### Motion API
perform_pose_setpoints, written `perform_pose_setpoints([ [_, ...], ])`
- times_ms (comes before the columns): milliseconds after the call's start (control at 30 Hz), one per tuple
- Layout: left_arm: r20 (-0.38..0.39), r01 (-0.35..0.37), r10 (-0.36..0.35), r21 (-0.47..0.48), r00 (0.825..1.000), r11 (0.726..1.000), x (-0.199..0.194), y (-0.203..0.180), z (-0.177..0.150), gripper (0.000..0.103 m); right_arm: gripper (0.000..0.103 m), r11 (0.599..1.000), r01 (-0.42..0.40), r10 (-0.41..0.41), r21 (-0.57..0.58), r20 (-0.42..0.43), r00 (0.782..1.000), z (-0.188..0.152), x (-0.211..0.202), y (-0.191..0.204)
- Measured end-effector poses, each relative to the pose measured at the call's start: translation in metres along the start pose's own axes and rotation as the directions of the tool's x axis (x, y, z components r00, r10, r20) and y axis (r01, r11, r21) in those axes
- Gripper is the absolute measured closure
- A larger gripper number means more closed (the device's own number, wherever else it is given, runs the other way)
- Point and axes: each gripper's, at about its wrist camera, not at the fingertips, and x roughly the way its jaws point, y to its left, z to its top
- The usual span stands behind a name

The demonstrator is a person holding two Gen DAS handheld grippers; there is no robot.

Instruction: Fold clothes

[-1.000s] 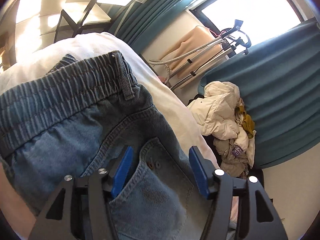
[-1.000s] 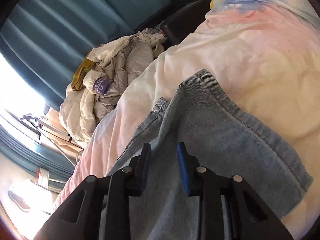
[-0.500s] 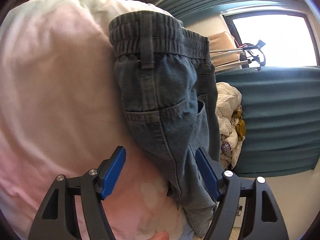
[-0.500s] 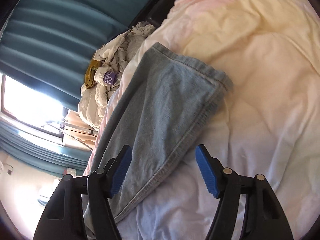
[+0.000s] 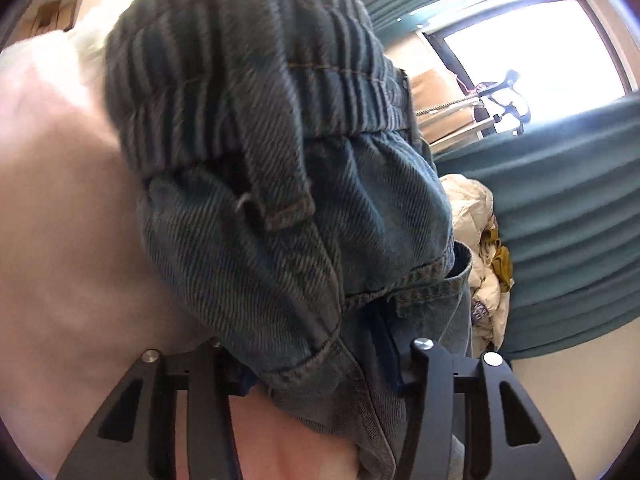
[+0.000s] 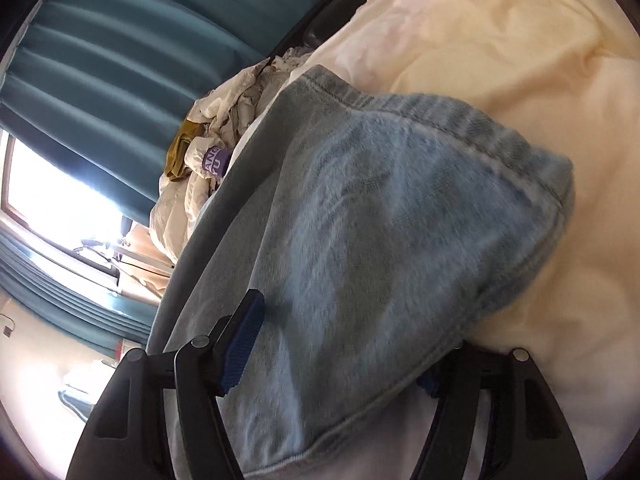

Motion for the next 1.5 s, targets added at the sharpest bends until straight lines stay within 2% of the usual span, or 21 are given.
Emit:
perform_pose_setpoints([
  [67,0.008,-0.033,0.032,0.052,0.999,0.998,0.001,-0.012,0.001,0.070,0.060,0.999,0.044,-0.044,0.002,0.036,0.998,0.001,0.001,0.001],
  [100,0.012,-0.041,0.041,0.061,0.999,0.997,0.000,-0.015,0.000,0.075,0.074,0.998,0.061,-0.062,0.013,0.048,0.997,0.002,0.000,0.000],
  [167,0.022,-0.055,0.053,0.070,0.998,0.996,-0.005,-0.022,0.000,0.082,0.089,0.998,0.063,-0.064,0.017,0.066,0.996,0.004,-0.007,0.001],
  [233,0.035,-0.050,0.048,0.074,0.998,0.996,-0.018,-0.029,0.002,0.086,0.094,0.998,0.066,-0.065,-0.008,0.082,0.995,0.007,-0.017,0.009],
  [300,0.066,-0.088,0.080,0.132,0.995,0.987,-0.034,-0.038,0.005,0.091,0.095,0.998,0.055,-0.053,-0.022,0.098,0.994,0.009,-0.034,0.019],
  [367,0.094,-0.114,0.102,0.134,0.990,0.984,-0.050,-0.042,0.007,0.093,0.096,1.000,0.017,-0.015,-0.015,0.112,0.994,0.008,-0.055,0.025],
  [467,0.094,-0.110,0.101,0.088,0.990,0.990,-0.077,-0.032,0.010,0.095,0.097,1.000,-0.021,0.022,-0.012,0.112,0.993,0.004,-0.087,0.029],
  [567,0.094,-0.104,0.096,0.080,0.991,0.991,-0.107,-0.025,0.004,0.096,0.097,0.999,-0.038,0.040,-0.019,0.106,0.994,-0.001,-0.117,0.030],
  [800,-0.009,-0.094,0.094,0.046,0.996,0.995,-0.171,0.030,-0.028,0.096,0.097,0.999,-0.036,0.035,0.007,0.122,0.992,-0.017,-0.190,0.008],
  [900,-0.046,-0.098,0.099,0.024,0.994,0.995,-0.183,0.057,-0.046,0.096,0.097,0.996,-0.026,0.019,0.082,0.076,0.997,-0.029,-0.199,-0.020],
  [1000,-0.024,-0.094,0.094,0.028,0.995,0.995,-0.175,0.066,-0.060,0.095,0.096,0.985,0.029,-0.025,0.170,-0.026,0.999,-0.038,-0.188,-0.052],
  [1067,-0.007,-0.125,0.126,0.050,0.992,0.991,-0.169,0.065,-0.066,0.095,0.094,0.972,0.057,-0.036,0.227,-0.095,0.995,-0.044,-0.178,-0.072],
  [1167,0.021,-0.184,0.183,0.137,0.983,0.973,-0.170,0.054,-0.074,0.089,0.092,0.959,0.039,0.006,0.282,-0.158,0.987,-0.052,-0.177,-0.091],
  [1233,0.038,-0.226,0.223,0.227,0.974,0.947,-0.175,0.043,-0.081,0.081,0.088,0.959,0.029,0.020,0.281,-0.172,0.985,-0.056,-0.182,-0.094],
  [1367,0.075,-0.218,0.204,0.351,0.976,0.911,-0.202,0.025,-0.100,0.053,0.079,0.957,0.060,-0.020,0.284,-0.141,0.990,-0.070,-0.206,-0.093],
  [1500,0.121,-0.204,0.167,0.451,0.978,0.869,-0.234,0.002,-0.121,0.053,0.079,0.956,0.132,-0.109,0.261,-0.099,0.989,-0.077,-0.230,-0.088],
])
